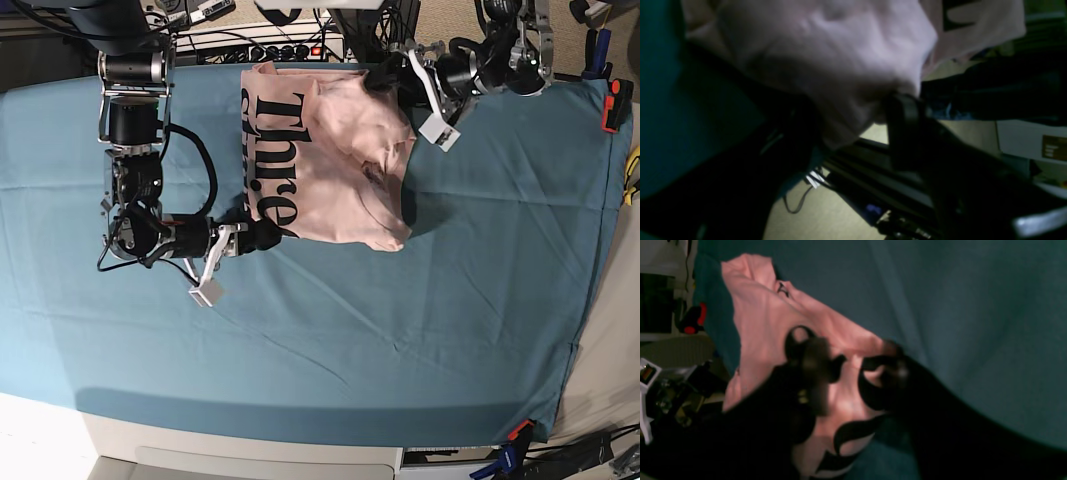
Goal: Fold the T-shirt properly
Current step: 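Grasp opposite corners of the folded shirt with both grippers, then rotate and straighten the folded shirt with both grippers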
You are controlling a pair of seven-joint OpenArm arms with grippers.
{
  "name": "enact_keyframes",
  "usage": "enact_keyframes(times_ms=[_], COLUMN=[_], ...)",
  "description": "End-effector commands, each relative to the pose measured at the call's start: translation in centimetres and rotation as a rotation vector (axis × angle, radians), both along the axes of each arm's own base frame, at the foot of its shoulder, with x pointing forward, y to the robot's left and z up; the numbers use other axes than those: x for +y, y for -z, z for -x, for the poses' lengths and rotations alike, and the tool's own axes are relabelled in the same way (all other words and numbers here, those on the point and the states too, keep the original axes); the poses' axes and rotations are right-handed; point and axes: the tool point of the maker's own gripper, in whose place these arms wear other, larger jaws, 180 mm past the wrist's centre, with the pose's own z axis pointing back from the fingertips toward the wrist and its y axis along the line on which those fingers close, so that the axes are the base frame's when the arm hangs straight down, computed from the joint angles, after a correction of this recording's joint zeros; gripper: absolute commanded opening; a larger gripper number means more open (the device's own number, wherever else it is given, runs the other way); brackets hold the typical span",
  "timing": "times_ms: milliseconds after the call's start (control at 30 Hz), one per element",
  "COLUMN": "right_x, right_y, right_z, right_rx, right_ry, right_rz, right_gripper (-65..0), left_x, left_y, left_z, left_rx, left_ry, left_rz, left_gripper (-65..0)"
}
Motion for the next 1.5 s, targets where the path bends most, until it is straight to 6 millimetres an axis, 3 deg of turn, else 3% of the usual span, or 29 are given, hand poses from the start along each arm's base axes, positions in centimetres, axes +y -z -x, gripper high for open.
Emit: enact_keyframes(times_ms=[0,67,167,333,433,600,733,933,1167,1367,1400,1467], right_x=[-0.1,-0.3,-0.6,-1.8,-2.7,-2.8,-2.5,-3.2,-6.3,-6.6,-6.6,-6.6], right_y=[-1.8,-1.8,-1.8,-1.7,-1.2,0.7,2.5,3.2,0.6,-1.1,-1.2,-1.2], right_z=[-1.4,-1.4,-1.3,-1.3,-0.7,1.9,4.4,5.3,2.2,0.5,0.4,0.3], right_rx=[-0.062,-0.07,-0.087,-0.085,-0.069,-0.005,0.058,0.06,-0.02,-0.068,-0.071,-0.072], right_ry=[0.004,-0.003,-0.016,-0.009,-0.002,0.004,0.006,-0.01,0.017,0.02,0.02,0.02], right_rz=[-0.018,-0.013,-0.002,0.022,0.037,0.008,-0.02,0.003,0.067,0.072,0.073,0.072], right_gripper=[-51.9,-63.9,-65.0,-65.0,-65.0,-65.0,-65.0,-65.0,-65.0,-65.0,-65.0,-65.0], left_x=[0.1,0.2,0.2,1.1,2.3,3.6,3.7,3.1,4.8,4.1,4.1,4.1], left_y=[-0.3,-0.3,-0.3,0.1,0.0,-0.9,-1.0,-0.6,-1.4,-2.3,-2.4,-2.3], left_z=[-0.3,-0.3,-0.4,-1.4,-3.1,-6.3,-7.4,-4.9,-1.2,0.6,0.7,0.7], left_rx=[-0.018,-0.018,-0.019,-0.04,-0.082,-0.168,-0.181,-0.107,-0.101,-0.109,-0.107,-0.107], left_ry=[-0.008,-0.007,-0.008,-0.029,-0.034,-0.058,-0.065,0.022,0.128,0.144,0.144,0.139], left_rz=[-0.007,-0.01,-0.01,-0.062,-0.123,-0.183,-0.18,-0.133,-0.173,-0.149,-0.147,-0.146], left_gripper=[-30.8,-39.4,-65.0,-65.0,-65.0,-65.0,-65.0,-65.0,-65.0,-65.0,-62.9,-47.1])
